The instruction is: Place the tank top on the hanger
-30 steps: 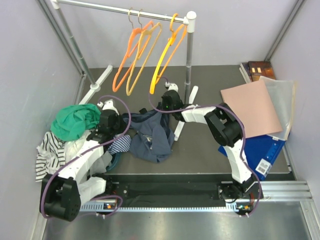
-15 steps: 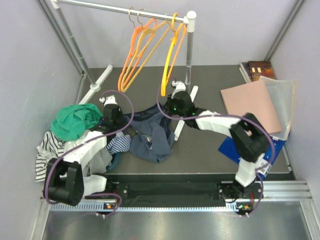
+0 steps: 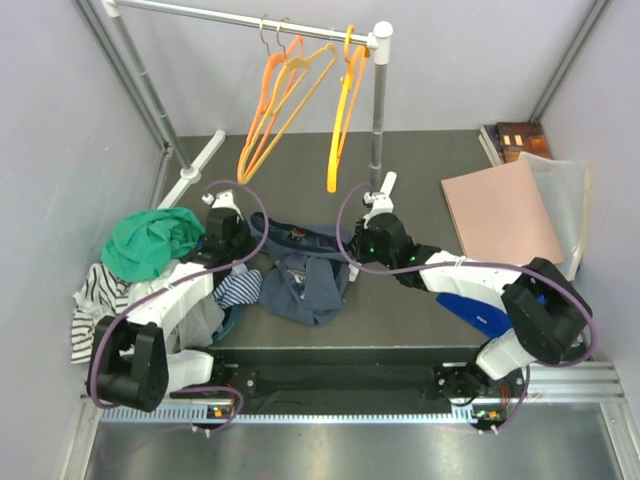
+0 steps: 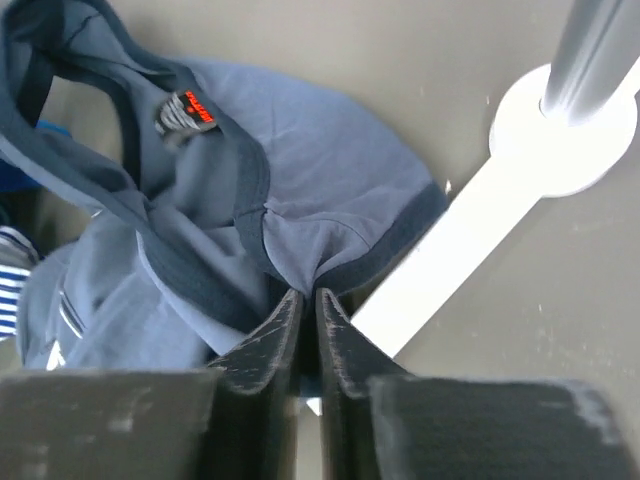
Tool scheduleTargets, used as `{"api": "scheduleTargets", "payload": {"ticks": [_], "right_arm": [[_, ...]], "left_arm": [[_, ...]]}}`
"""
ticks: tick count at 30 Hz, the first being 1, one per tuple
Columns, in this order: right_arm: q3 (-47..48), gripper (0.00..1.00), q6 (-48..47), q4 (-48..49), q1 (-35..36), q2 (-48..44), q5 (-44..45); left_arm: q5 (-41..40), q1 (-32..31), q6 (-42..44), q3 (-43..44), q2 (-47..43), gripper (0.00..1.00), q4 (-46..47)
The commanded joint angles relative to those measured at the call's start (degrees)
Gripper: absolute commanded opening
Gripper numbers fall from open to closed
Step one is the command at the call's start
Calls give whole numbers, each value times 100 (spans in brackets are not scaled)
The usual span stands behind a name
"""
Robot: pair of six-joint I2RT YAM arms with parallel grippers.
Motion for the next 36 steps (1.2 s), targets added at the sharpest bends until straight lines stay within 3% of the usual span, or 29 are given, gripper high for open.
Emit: {"api": "scheduleTargets", "payload": {"ticks": [1,2,4,5,6,7,8,16,21,26,30,36], "right_arm": [[214,29,-67,-258,62,-109,131],[232,37,-119,-347,62,-179,210],[241,64,-330,-514,105,-486,403],[223,69,-409,-575,114,-609,456],[180,72,-575,-628,123,-889,500],[153,79,-629,-759,158,-1048,666],[118,80,-656,-865,176,-1215,798],[-137,81,-1253,-1832,290,-3368,1353],[546,84,-1754,-1781,290,-4073,1309],[1574,84,-2141,-1096,290,-3723,730],[1892,84,-2203,167,290,-3432,316],[3096,83,-2291,250,290,-2387,167]], "left_arm": [[765,21,-175,-257,-34,2,217],[748,21,-219,-258,-52,29,155],[652,21,-289,-249,-192,67,102],[625,21,-316,-231,-253,87,93],[564,21,-325,-205,-376,99,67],[537,21,-325,-161,-429,99,41],[528,21,-325,-65,-473,99,-64],[-104,29,-316,112,-676,99,-144],[-131,29,-281,278,-536,99,-91],[-131,29,-202,358,-518,99,-74],[-140,38,-175,323,-579,99,-100],[-210,38,-158,208,-720,99,-109]]}}
